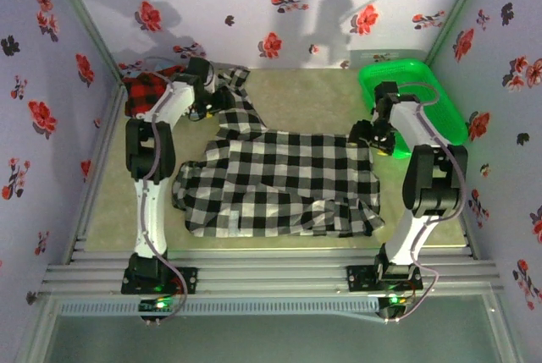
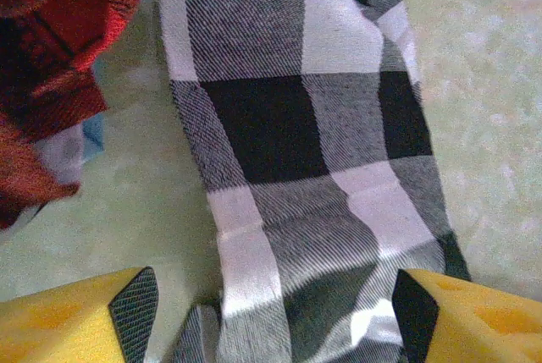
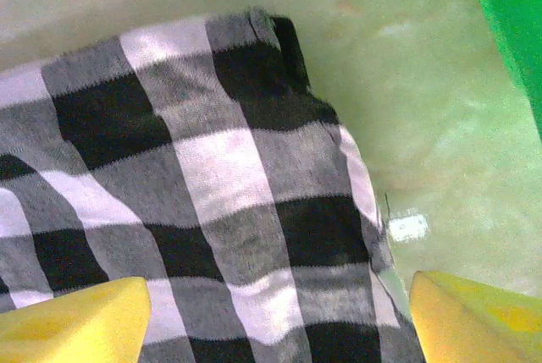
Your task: Fold and stack the long sleeve shirts
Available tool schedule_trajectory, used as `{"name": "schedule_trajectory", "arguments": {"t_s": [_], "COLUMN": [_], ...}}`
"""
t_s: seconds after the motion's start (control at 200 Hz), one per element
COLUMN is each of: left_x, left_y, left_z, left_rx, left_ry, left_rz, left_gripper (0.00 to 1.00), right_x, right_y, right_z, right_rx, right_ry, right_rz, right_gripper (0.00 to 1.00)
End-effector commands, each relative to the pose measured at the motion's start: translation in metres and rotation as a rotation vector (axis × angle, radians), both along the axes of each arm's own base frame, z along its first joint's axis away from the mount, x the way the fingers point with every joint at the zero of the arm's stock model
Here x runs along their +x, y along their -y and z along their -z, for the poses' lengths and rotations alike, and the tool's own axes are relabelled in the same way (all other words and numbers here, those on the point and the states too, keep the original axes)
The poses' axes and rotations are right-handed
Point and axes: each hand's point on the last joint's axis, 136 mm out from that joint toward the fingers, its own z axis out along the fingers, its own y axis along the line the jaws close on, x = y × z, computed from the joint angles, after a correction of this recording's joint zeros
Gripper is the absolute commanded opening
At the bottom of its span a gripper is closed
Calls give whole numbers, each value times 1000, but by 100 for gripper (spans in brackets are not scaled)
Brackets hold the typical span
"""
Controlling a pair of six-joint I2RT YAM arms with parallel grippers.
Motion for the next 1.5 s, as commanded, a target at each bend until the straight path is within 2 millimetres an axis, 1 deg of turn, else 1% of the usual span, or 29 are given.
{"name": "schedule_trajectory", "arguments": {"t_s": [0.0,0.06,0.145,0.25,0.3,0.32,0.405,0.455,0.56,0.66,0.8,0.935,1.035,1.135,1.225,1.32,1.405,1.495], "left_x": [16,18,22,26,28,29,31,32,32,31,29,29,30,31,31,30,29,28], "left_y": [10,11,16,21,21,20,18,18,16,11,3,-4,-3,-1,-2,-13,-25,-33], "left_z": [-9,-6,-9,-13,-13,-13,-16,-18,-24,-30,-36,-43,-52,-58,-62,-64,-67,-71], "left_rx": [-67,-87,-133,-199,-237,-247,-257,-264,-262,-258,-250,-247,-261,-279,-273,-259,-262,-264], "left_ry": [62,65,90,103,103,105,114,121,130,138,146,160,177,189,198,205,219,235], "left_rz": [48,47,55,65,52,45,32,35,44,44,40,31,39,44,46,20,-7,-21], "left_gripper": [73,70,64,57,50,46,34,29,21,19,17,17,17,17,16,16,15,14], "right_x": [28,36,46,55,57,58,63,66,72,78,81,79,76,72,71,71,72,72], "right_y": [-10,-9,-8,4,11,13,18,19,19,22,20,13,12,19,18,13,8,5], "right_z": [1,8,16,25,29,30,34,39,46,49,55,56,53,48,38,26,19,18], "right_rx": [39,36,29,-43,-81,-93,-129,-134,-138,-157,-141,-105,-103,-141,-159,-200,-235,-271], "right_ry": [52,40,33,14,0,-1,-4,-6,-14,-8,-24,-30,-35,-45,-22,13,33,37], "right_rz": [-36,-27,-17,-1,4,6,2,-6,-14,-8,-10,-10,-10,-6,-14,-50,-80,-94], "right_gripper": [78,76,73,68,67,66,64,63,58,52,40,34,34,34,38,45,47,48]}}
